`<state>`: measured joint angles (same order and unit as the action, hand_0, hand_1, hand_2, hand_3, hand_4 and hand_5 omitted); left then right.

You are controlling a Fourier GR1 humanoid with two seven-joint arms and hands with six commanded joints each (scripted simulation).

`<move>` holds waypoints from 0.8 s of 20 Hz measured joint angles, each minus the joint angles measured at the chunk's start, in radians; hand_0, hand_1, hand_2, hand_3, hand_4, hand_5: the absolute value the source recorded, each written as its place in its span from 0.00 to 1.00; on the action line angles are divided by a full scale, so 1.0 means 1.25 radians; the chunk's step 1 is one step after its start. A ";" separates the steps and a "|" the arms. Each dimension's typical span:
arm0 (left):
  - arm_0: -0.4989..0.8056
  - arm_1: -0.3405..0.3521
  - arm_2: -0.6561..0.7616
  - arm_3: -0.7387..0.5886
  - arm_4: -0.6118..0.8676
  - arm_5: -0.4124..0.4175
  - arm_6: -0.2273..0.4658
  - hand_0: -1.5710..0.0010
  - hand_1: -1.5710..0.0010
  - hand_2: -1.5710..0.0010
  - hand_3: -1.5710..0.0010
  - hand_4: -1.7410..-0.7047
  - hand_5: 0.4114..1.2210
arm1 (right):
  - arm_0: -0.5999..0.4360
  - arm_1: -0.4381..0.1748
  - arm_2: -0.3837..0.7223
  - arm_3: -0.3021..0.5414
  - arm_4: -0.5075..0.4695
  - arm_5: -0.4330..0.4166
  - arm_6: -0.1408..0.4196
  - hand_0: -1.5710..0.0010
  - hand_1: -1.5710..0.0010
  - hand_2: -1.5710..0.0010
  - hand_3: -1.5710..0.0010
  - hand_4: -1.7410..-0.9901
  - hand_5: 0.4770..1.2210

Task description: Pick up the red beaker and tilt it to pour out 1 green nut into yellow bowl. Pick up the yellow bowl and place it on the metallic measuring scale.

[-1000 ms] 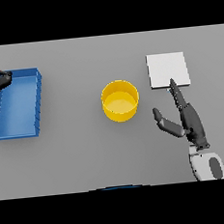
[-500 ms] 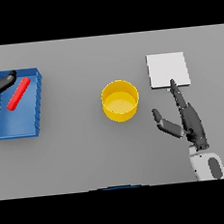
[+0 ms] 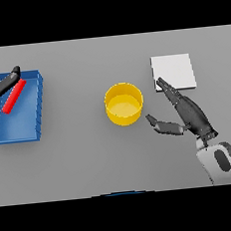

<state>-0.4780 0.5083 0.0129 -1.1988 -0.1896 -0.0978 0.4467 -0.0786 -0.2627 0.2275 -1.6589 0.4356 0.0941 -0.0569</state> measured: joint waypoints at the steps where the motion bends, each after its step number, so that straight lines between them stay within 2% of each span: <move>1: -0.008 -0.008 -0.004 0.004 -0.001 0.001 0.010 0.99 0.99 0.99 0.99 0.91 0.33 | -0.026 -0.018 0.019 0.016 0.031 0.017 0.017 1.00 1.00 1.00 1.00 0.81 0.21; 4: 0.005 -0.010 -0.002 -0.003 0.000 0.007 0.015 1.00 1.00 1.00 1.00 0.90 0.34 | -0.109 -0.078 0.082 0.054 0.133 0.051 -0.016 1.00 1.00 1.00 1.00 0.79 0.21; 8: 0.015 0.000 0.003 -0.019 0.011 -0.010 0.014 1.00 1.00 1.00 1.00 0.90 0.34 | -0.214 -0.112 0.168 0.108 0.225 0.108 -0.053 1.00 1.00 1.00 1.00 0.76 0.22; 12: 0.020 0.005 0.005 -0.021 0.013 -0.016 0.018 1.00 1.00 1.00 1.00 0.90 0.35 | -0.296 -0.129 0.228 0.166 0.277 0.154 -0.096 1.00 1.00 1.00 1.00 0.78 0.22; 16: 0.015 0.006 0.008 -0.016 0.014 -0.018 0.013 1.00 1.00 1.00 1.00 0.90 0.35 | -0.366 -0.119 0.272 0.266 0.304 0.184 -0.137 1.00 1.00 1.00 1.00 0.78 0.23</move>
<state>-0.4597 0.5154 0.0228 -1.2188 -0.1716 -0.1197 0.4635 -0.5358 -0.4111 0.5679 -1.3260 0.8150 0.3238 -0.2285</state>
